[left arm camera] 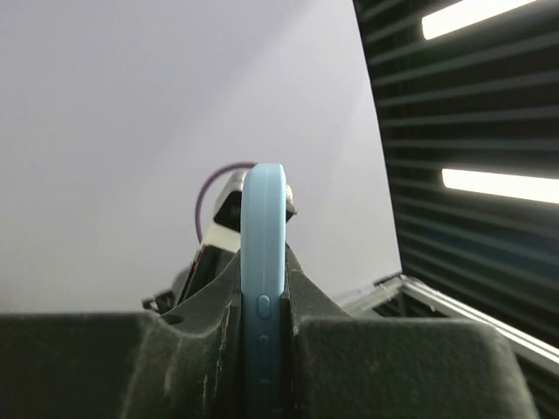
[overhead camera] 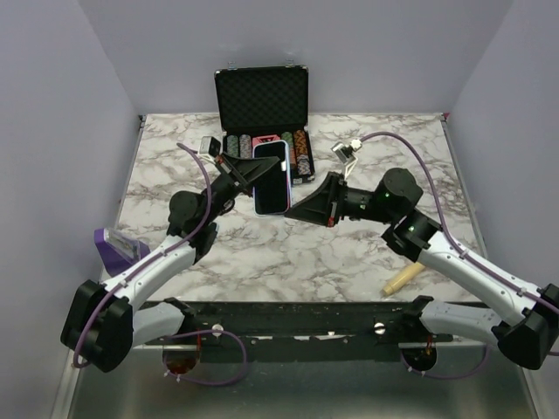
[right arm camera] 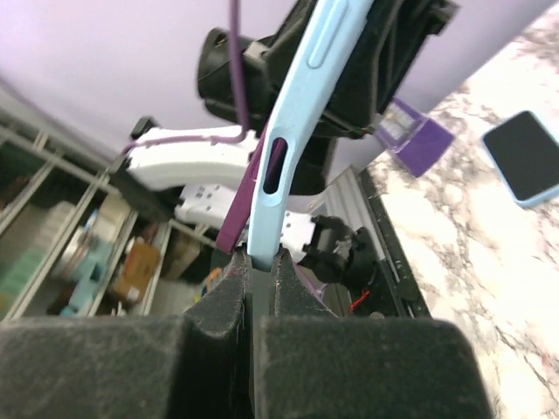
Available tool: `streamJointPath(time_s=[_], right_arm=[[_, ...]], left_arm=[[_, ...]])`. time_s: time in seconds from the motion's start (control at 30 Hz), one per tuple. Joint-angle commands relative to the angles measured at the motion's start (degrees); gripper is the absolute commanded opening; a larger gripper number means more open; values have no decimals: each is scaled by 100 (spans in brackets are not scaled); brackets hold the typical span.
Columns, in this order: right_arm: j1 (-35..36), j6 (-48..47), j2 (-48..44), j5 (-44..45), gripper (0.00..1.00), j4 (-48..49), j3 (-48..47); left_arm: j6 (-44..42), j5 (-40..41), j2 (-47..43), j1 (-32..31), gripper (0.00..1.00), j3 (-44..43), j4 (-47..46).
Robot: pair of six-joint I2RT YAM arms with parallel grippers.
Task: Take the phone out of the phone case
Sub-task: Remove the phone case from the phone.
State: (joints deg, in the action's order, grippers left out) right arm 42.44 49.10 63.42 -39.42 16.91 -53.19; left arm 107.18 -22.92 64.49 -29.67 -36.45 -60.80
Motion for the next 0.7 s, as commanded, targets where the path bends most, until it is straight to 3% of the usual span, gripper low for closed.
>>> streamJointPath(time_s=[0.0,0.13,0.33,0.47,0.67], right_arm=[[53,-197,496,4147,1,-1652,-41],[494,-1112,417,6109,1,-2358,36],[1045,-1771,513,7296,1,-2095,292],[1819,-2466,830,8386,1,-1946,125],[1874,-3028,891,9056,1,-1543,493]], left_arm=[[101,-767,-227,-654,0,-214,-433],[312,-758,-112,-706,0,-310,-539],[198,-697,-130,-830,0,-442,-117],[452,-653,46,-882,0,-442,-467],[1006,-565,336,-918,0,-381,-1161]])
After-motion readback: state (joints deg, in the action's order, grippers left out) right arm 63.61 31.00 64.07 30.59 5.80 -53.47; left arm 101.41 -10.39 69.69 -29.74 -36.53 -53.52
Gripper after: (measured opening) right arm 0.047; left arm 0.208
